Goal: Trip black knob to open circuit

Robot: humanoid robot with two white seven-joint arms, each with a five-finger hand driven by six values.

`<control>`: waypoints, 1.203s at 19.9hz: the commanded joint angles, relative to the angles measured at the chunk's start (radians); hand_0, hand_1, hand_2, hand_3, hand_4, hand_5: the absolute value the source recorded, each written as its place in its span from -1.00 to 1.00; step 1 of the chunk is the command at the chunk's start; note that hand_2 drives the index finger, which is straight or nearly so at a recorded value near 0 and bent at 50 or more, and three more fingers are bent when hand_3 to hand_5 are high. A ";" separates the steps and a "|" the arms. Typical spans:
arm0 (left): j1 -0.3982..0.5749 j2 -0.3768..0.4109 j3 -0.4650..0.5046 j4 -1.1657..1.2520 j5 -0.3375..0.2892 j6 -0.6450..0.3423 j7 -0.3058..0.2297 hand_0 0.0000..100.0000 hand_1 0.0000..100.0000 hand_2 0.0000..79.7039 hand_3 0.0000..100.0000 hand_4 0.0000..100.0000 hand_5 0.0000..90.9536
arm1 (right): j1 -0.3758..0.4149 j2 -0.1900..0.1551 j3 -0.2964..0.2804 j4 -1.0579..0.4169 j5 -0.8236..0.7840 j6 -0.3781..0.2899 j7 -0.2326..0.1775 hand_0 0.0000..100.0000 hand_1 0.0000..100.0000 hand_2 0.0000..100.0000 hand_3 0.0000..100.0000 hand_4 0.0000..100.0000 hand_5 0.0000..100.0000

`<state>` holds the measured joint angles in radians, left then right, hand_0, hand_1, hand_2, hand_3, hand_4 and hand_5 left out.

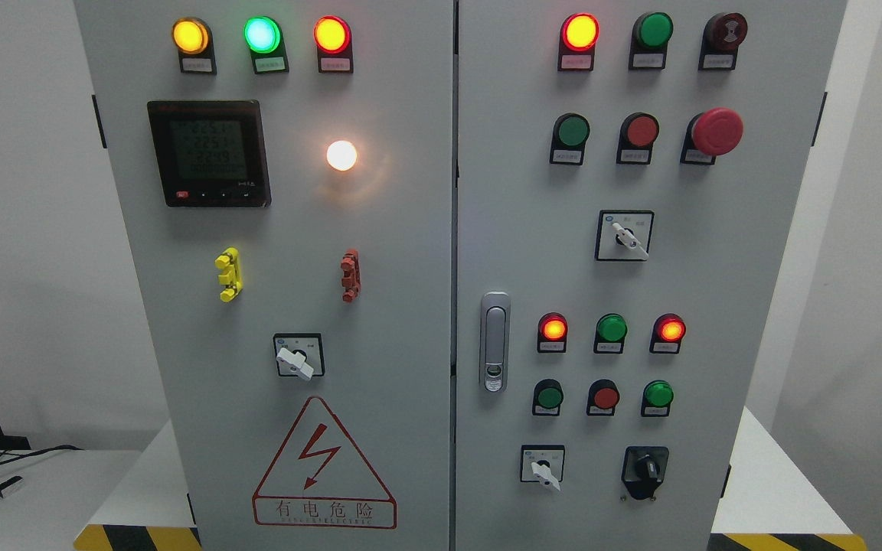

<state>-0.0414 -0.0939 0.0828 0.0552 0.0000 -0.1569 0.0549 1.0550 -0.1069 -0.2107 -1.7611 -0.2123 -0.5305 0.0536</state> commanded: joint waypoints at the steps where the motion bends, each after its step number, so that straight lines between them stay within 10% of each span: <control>1: 0.000 -0.001 0.000 0.000 -0.031 0.000 0.000 -0.76 -0.22 -1.00 -1.00 -1.00 -1.00 | -0.084 -0.010 -0.090 -0.248 -0.001 0.050 -0.020 -0.41 0.03 -0.35 -0.05 -0.19 -0.24; 15: 0.000 0.000 0.000 0.000 -0.031 0.000 0.000 -0.76 -0.22 -1.00 -1.00 -1.00 -1.00 | -0.538 -0.016 -0.095 -0.232 0.001 0.452 -0.043 -0.42 0.01 -0.30 0.12 0.01 -0.08; 24: 0.000 0.000 0.000 0.000 -0.031 0.000 0.000 -0.76 -0.22 -1.00 -1.00 -1.00 -1.00 | -0.697 -0.016 -0.062 -0.205 0.001 0.555 -0.064 -0.40 0.01 -0.30 0.17 0.14 0.11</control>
<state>-0.0414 -0.0939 0.0828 0.0552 0.0000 -0.1569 0.0549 0.4640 -0.1204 -0.2845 -1.9598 -0.2121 0.0011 -0.0067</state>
